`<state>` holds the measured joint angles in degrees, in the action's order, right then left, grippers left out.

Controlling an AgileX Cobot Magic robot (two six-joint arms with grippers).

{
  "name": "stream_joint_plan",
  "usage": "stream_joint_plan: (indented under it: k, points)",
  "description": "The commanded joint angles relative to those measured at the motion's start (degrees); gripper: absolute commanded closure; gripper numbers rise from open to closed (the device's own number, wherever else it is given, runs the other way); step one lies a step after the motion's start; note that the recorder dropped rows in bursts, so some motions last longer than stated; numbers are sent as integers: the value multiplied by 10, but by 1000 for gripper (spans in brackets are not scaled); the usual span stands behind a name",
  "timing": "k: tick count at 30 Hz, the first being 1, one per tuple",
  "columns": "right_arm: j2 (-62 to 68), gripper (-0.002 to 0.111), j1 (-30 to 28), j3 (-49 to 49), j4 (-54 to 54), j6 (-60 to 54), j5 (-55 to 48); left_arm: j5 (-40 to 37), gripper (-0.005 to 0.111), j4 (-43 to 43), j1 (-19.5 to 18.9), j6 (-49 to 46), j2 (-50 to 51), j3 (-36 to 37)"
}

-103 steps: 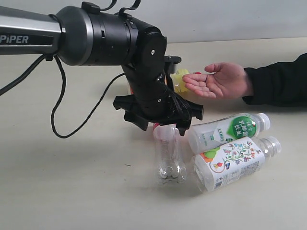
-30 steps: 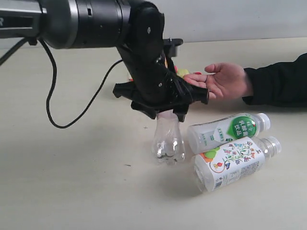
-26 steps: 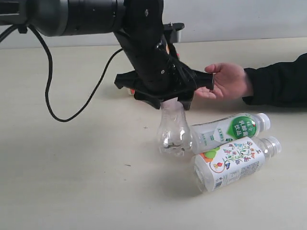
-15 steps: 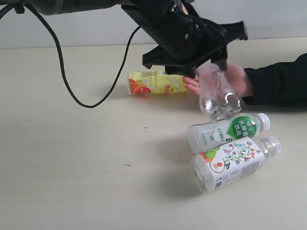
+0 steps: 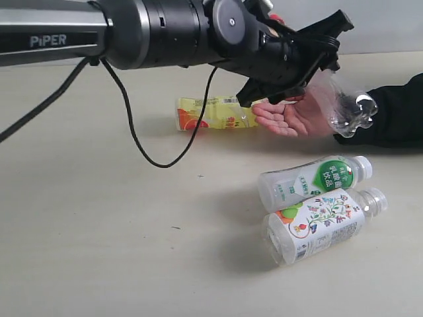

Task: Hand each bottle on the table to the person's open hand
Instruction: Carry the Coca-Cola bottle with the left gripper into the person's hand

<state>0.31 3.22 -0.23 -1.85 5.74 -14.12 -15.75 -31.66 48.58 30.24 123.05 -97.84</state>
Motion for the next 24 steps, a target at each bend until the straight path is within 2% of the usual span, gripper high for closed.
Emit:
stream_joint_plan:
  k: [1, 20, 23, 24]
  points:
    - [-3, 108, -3, 2, 0, 1, 5, 33, 107, -27, -1, 1, 25, -3]
    - [-3, 108, -3, 2, 0, 1, 6, 81, 106, -35, -1, 4, 76, -3]
    - [-3, 108, -3, 2, 0, 1, 6, 81, 99, -35, -2, 4, 76, -3]
    - [-3, 108, -3, 2, 0, 1, 6, 82, 93, -35, -3, 4, 76, -3]
